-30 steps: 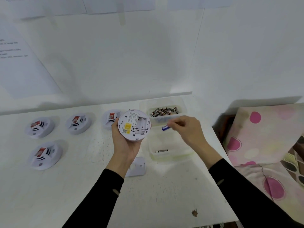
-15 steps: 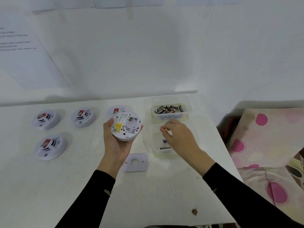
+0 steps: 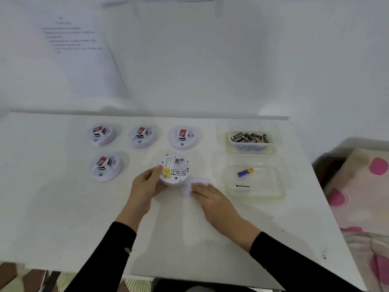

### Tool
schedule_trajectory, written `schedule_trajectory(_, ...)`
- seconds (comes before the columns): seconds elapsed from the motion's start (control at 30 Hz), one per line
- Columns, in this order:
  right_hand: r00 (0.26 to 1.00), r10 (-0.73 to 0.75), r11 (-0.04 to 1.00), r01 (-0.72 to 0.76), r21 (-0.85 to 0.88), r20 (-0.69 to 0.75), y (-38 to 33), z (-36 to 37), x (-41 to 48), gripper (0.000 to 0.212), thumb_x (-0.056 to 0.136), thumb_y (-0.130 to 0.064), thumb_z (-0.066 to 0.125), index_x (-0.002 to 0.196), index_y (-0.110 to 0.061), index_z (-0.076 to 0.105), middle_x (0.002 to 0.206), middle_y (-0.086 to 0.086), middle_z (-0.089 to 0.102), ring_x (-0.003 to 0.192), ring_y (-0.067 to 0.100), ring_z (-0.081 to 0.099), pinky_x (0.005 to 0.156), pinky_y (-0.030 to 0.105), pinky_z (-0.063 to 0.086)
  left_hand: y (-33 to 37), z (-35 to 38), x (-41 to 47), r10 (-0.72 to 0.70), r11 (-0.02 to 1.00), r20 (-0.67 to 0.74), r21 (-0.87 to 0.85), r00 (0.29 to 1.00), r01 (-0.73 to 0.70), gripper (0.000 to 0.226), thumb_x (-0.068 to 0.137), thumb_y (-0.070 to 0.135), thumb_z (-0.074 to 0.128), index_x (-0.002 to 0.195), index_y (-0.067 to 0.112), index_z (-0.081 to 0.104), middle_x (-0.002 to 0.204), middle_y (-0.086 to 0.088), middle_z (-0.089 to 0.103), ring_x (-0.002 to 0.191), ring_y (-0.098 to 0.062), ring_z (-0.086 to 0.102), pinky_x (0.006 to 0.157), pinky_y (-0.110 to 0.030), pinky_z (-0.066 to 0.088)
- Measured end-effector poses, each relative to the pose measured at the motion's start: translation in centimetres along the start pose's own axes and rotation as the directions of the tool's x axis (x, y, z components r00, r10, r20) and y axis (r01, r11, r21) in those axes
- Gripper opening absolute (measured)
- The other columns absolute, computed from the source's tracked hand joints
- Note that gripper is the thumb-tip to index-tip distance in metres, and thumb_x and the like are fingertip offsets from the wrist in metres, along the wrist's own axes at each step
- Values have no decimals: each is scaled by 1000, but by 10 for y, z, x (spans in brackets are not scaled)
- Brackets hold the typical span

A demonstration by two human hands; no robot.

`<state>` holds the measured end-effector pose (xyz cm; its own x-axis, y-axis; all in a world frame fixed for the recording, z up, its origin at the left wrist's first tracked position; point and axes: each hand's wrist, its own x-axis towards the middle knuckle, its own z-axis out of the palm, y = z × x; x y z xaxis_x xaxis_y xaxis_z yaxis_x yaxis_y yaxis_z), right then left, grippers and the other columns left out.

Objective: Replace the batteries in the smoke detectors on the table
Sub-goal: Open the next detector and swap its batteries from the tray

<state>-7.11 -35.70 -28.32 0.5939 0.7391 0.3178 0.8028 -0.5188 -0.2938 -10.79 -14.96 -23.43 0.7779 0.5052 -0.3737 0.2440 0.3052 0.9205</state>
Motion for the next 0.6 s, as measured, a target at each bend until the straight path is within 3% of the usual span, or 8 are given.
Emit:
schedule_trajectory(0.17,989,120,992,-123,19,90,13,16,41,46,79,4,40,114,-3,68,127,14,63,116,30,62,104,43,36,2,-8,18,-44,999,9,4,999,44,22,96,22,62,106,5,70,104,-13,74,94,-24,72,73,-27,61)
schedule_trajectory(0.23,988,142,986,-146,79,56,12,15,52,47,79,12,48,120,-2,65,133,13,59,125,28,55,110,35,31,4,-10,24,-61,998,43,29,997,59,23,96,22,62,107,4,70,103,-12,74,95,-23,72,73,-28,61)
schedule_trajectory(0.33,978,207,966,-201,161,-24,11,8,60,35,80,9,53,108,-2,70,127,14,63,121,24,57,108,19,29,6,-13,32,-72,995,85,76,994,65,26,97,23,61,111,3,70,100,-9,75,92,-20,73,74,-27,61)
schedule_trajectory(0.47,933,344,916,-309,255,-103,13,10,55,19,87,-1,62,103,-5,71,120,10,64,111,26,61,102,24,40,5,-18,42,-62,987,90,153,994,47,29,95,28,64,113,6,72,99,-6,76,92,-19,73,73,-26,60)
schedule_trajectory(0.6,881,413,892,-340,299,-231,5,5,51,19,85,1,59,101,-3,70,107,10,66,100,24,64,93,24,46,9,-22,45,-13,949,85,315,996,-15,31,90,36,69,107,11,76,89,0,77,79,-13,74,67,-22,58)
